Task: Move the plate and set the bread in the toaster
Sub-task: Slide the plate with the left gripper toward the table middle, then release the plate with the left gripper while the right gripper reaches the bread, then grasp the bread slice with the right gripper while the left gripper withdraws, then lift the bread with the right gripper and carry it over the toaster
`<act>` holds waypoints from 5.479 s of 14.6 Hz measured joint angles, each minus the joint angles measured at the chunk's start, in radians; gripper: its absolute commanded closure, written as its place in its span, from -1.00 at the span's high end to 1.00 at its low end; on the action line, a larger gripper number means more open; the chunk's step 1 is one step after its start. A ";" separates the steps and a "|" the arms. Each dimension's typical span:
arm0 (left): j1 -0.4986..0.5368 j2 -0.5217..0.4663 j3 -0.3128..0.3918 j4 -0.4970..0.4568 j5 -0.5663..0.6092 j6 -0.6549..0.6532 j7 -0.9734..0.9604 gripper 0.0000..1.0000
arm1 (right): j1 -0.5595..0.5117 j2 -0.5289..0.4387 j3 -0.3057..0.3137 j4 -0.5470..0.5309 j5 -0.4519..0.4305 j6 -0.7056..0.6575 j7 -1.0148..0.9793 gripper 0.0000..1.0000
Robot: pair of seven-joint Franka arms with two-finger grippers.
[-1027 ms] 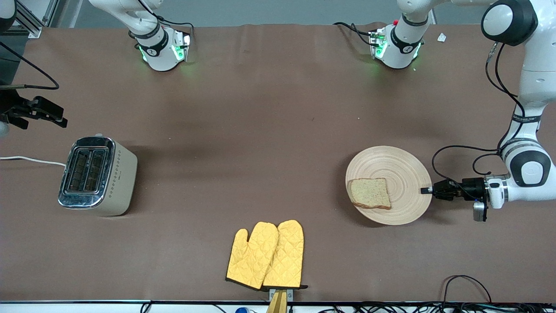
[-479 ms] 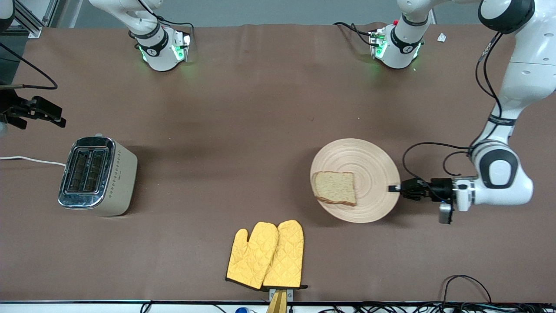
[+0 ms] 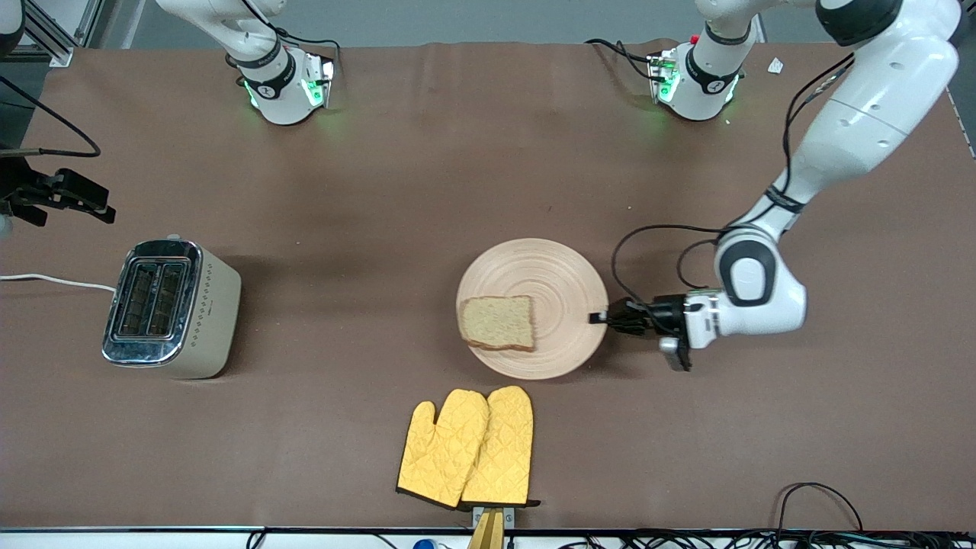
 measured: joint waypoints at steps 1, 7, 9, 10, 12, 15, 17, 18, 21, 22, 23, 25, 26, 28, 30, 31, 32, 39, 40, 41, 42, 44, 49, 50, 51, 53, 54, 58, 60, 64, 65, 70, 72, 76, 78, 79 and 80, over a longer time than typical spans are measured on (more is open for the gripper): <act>-0.040 0.002 0.001 -0.003 -0.007 0.028 -0.011 -1.00 | -0.001 0.001 0.000 -0.005 0.005 0.000 -0.001 0.99; -0.168 0.039 0.006 -0.009 -0.151 0.120 -0.015 -1.00 | 0.030 0.019 0.007 -0.178 0.067 0.167 0.014 1.00; -0.184 0.056 0.007 -0.008 -0.168 0.125 -0.014 -0.98 | 0.095 0.027 0.011 -0.250 0.072 0.276 0.093 1.00; -0.185 0.065 0.009 -0.006 -0.168 0.126 -0.014 -0.97 | 0.134 0.030 0.014 -0.290 0.073 0.337 0.138 1.00; -0.184 0.083 0.013 0.008 -0.168 0.127 -0.014 -0.86 | 0.211 0.045 0.018 -0.358 0.073 0.440 0.207 1.00; -0.183 0.109 0.016 0.043 -0.169 0.125 -0.014 -0.36 | 0.315 0.116 0.019 -0.396 0.073 0.565 0.346 1.00; -0.183 0.115 0.016 0.056 -0.170 0.124 -0.014 0.30 | 0.379 0.177 0.020 -0.396 0.073 0.646 0.422 1.00; -0.183 0.116 0.019 0.058 -0.170 0.124 -0.014 0.99 | 0.404 0.206 0.020 -0.397 0.073 0.689 0.459 0.99; -0.171 0.116 0.038 0.064 -0.176 0.124 -0.014 1.00 | 0.464 0.285 0.019 -0.396 0.073 0.810 0.552 0.89; -0.159 0.115 0.039 0.066 -0.178 0.125 -0.015 1.00 | 0.483 0.310 0.019 -0.396 0.073 0.851 0.583 0.84; -0.142 0.112 0.041 0.068 -0.179 0.128 -0.016 1.00 | 0.502 0.336 0.019 -0.395 0.073 0.890 0.615 0.78; -0.081 0.100 0.046 0.075 -0.179 0.135 -0.016 1.00 | 0.539 0.389 0.019 -0.384 0.073 0.946 0.668 0.59; -0.036 0.089 0.046 0.082 -0.177 0.135 -0.015 1.00 | 0.551 0.413 0.018 -0.372 0.073 0.957 0.679 0.55; 0.063 0.064 0.044 0.095 -0.147 0.120 -0.016 1.00 | 0.564 0.453 0.018 -0.341 0.073 0.962 0.691 0.46; 0.141 0.047 0.044 0.111 -0.091 0.105 -0.019 1.00 | 0.568 0.490 0.018 -0.303 0.073 0.962 0.707 0.36; 0.173 0.044 0.044 0.119 -0.055 0.103 -0.021 1.00 | 0.571 0.508 0.017 -0.284 0.073 0.962 0.711 0.32; 0.199 0.043 0.044 0.130 -0.016 0.101 -0.023 1.00 | 0.575 0.524 0.017 -0.267 0.073 0.962 0.714 0.24; 0.334 0.022 0.044 0.244 0.367 -0.002 -0.253 1.00 | 0.583 0.572 0.014 -0.225 0.050 0.962 0.720 -0.05; 0.351 0.022 0.045 0.265 0.425 -0.036 -0.297 1.00 | 0.583 0.573 0.012 -0.223 0.048 0.962 0.720 -0.13; 0.361 0.022 0.044 0.289 0.480 -0.073 -0.351 1.00 | 0.583 0.573 0.011 -0.222 0.046 0.962 0.720 -0.22; 0.366 0.022 0.044 0.313 0.534 -0.112 -0.414 1.00 | 0.583 0.573 0.010 -0.222 0.044 0.962 0.720 -0.33; 0.366 0.018 0.037 0.358 0.607 -0.195 -0.531 1.00 | 0.583 0.573 0.010 -0.222 0.042 0.962 0.720 -0.57; 0.349 -0.111 0.012 0.397 0.633 -0.367 -0.736 1.00 | 0.585 0.574 0.010 -0.222 0.040 0.962 0.721 -0.96; 0.346 -0.147 0.011 0.397 0.634 -0.403 -0.766 1.00 | 0.587 0.574 0.010 -0.222 0.040 0.962 0.721 -0.99; 0.343 -0.180 0.011 0.397 0.634 -0.440 -0.789 1.00 | 0.589 0.574 0.010 -0.222 0.040 0.961 0.721 -0.99; 0.338 -0.236 0.011 0.396 0.652 -0.489 -0.812 1.00 | 0.591 0.574 0.010 -0.221 0.040 0.960 0.721 -0.99; 0.333 -0.259 0.010 0.396 0.692 -0.503 -0.823 1.00 | 0.591 0.573 0.009 -0.218 0.040 0.954 0.721 -0.99; 0.290 -0.348 -0.004 0.395 0.800 -0.563 -0.877 1.00 | 0.591 0.525 -0.007 -0.145 0.008 0.738 0.721 -0.99; 0.222 -0.405 0.041 0.395 0.833 -0.603 -0.880 1.00 | 0.591 0.474 -0.023 -0.088 -0.096 0.551 0.721 -0.99; -0.099 -0.545 0.363 0.394 0.889 -0.711 -0.880 1.00 | 0.587 0.412 -0.035 0.041 -0.326 0.190 0.693 -0.99; -0.161 -0.575 0.431 0.394 0.898 -0.731 -0.880 1.00 | 0.580 0.403 -0.038 0.064 -0.383 0.125 0.658 -0.99; -0.249 -0.680 0.584 0.378 0.925 -0.788 -0.862 1.00 | 0.436 0.341 -0.052 0.092 -0.609 -0.048 0.398 -0.99; -0.263 -0.721 0.589 0.353 0.943 -0.798 -0.861 1.00 | 0.361 0.330 -0.053 0.092 -0.682 -0.063 0.333 -0.99; -0.294 -0.792 0.593 0.290 0.950 -0.801 -0.858 1.00 | 0.272 0.333 -0.053 0.087 -0.763 -0.066 0.314 -0.99; -0.299 -0.809 0.594 0.267 0.950 -0.801 -0.855 1.00 | 0.249 0.335 -0.053 0.084 -0.767 -0.068 0.315 -0.99; -0.299 -0.811 0.595 0.261 0.950 -0.801 -0.854 1.00 | 0.244 0.338 -0.053 0.082 -0.767 -0.068 0.316 -0.99; -0.299 -0.811 0.597 0.258 0.950 -0.801 -0.852 1.00 | 0.242 0.343 -0.053 0.080 -0.767 -0.068 0.321 -0.99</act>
